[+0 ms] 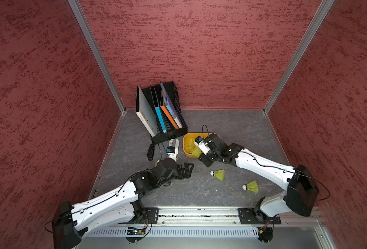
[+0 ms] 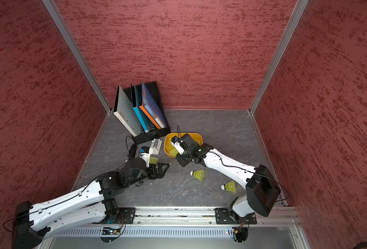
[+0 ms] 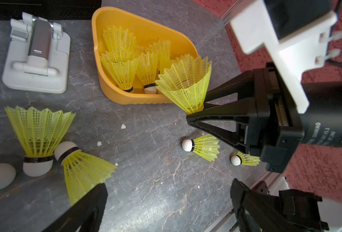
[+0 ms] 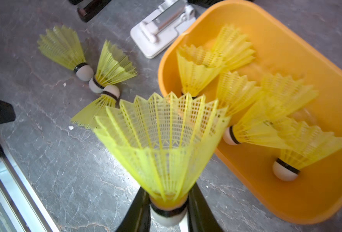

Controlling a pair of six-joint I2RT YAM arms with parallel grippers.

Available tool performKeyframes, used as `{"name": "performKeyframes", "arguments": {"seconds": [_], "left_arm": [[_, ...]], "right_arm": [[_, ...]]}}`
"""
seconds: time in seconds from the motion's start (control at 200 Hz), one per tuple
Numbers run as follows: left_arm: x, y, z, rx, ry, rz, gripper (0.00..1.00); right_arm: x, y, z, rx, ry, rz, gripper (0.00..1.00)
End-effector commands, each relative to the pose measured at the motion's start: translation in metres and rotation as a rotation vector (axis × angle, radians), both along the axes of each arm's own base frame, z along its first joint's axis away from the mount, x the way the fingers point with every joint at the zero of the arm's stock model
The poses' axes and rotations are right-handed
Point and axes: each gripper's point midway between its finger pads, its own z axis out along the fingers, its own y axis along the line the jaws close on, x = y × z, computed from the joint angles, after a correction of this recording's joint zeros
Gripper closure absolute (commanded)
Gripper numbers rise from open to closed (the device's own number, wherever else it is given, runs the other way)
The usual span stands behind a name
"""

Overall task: Put the shuttlecocks into the storage box
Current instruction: Pick up the shuttlecock at the center of the board, then place the shuttlecock in the storage box.

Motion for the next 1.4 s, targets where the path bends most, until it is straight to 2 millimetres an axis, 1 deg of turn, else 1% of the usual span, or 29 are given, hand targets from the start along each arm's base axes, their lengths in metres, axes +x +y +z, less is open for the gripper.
{"name": "performKeyframes", "arguments": {"seconds": [0.0,0.115,0.215,0.311,0.481,0.651,0.696,0.706,0.721,0.837,0.912,1.137,1.398], "left_arm": [[0.01,-0.018,0.016,-0.042,-0.002,-0.105,0.0],[0.027,-0.024,0.013,-0.025,0.033,-0.137,0.0],[0.037,-0.03,0.014,-0.006,0.032,-0.161,0.0],[0.047,-0.035,0.013,-0.006,0.039,-0.172,0.0],[0.061,-0.047,0.008,0.015,0.05,-0.197,0.0],[0.074,-0.058,0.004,0.056,0.061,-0.219,0.0],[0.077,-0.06,0.002,0.077,0.063,-0.22,0.0],[0.078,-0.06,0.001,0.081,0.063,-0.22,0.0],[0.079,-0.06,0.001,0.086,0.064,-0.22,0.0],[0.089,-0.064,0.001,0.127,0.05,-0.222,0.0],[0.093,-0.067,-0.002,0.147,0.05,-0.226,0.0],[0.102,-0.077,-0.008,0.182,0.043,-0.235,0.0],[0.105,-0.084,-0.01,0.185,0.043,-0.239,0.0]], "right_arm": [[0.012,-0.022,0.012,0.058,0.027,-0.158,0.82],[0.024,-0.042,0.012,0.086,0.044,-0.263,0.83],[0.032,-0.055,0.011,0.103,0.051,-0.336,0.83],[0.038,-0.066,0.006,0.105,0.072,-0.408,0.84],[0.043,-0.082,-0.007,0.102,0.115,-0.517,0.84],[0.046,-0.086,-0.019,0.109,0.166,-0.578,0.84],[0.048,-0.086,-0.017,0.116,0.167,-0.584,0.84],[0.049,-0.086,-0.024,0.104,0.179,-0.587,0.84],[0.049,-0.086,-0.027,0.099,0.188,-0.59,0.84],[0.054,-0.085,-0.031,0.091,0.194,-0.602,0.84],[0.056,-0.085,-0.035,0.086,0.199,-0.61,0.84],[0.065,-0.085,-0.035,0.082,0.188,-0.641,0.84],[0.069,-0.088,-0.032,0.081,0.177,-0.672,0.83]]}}
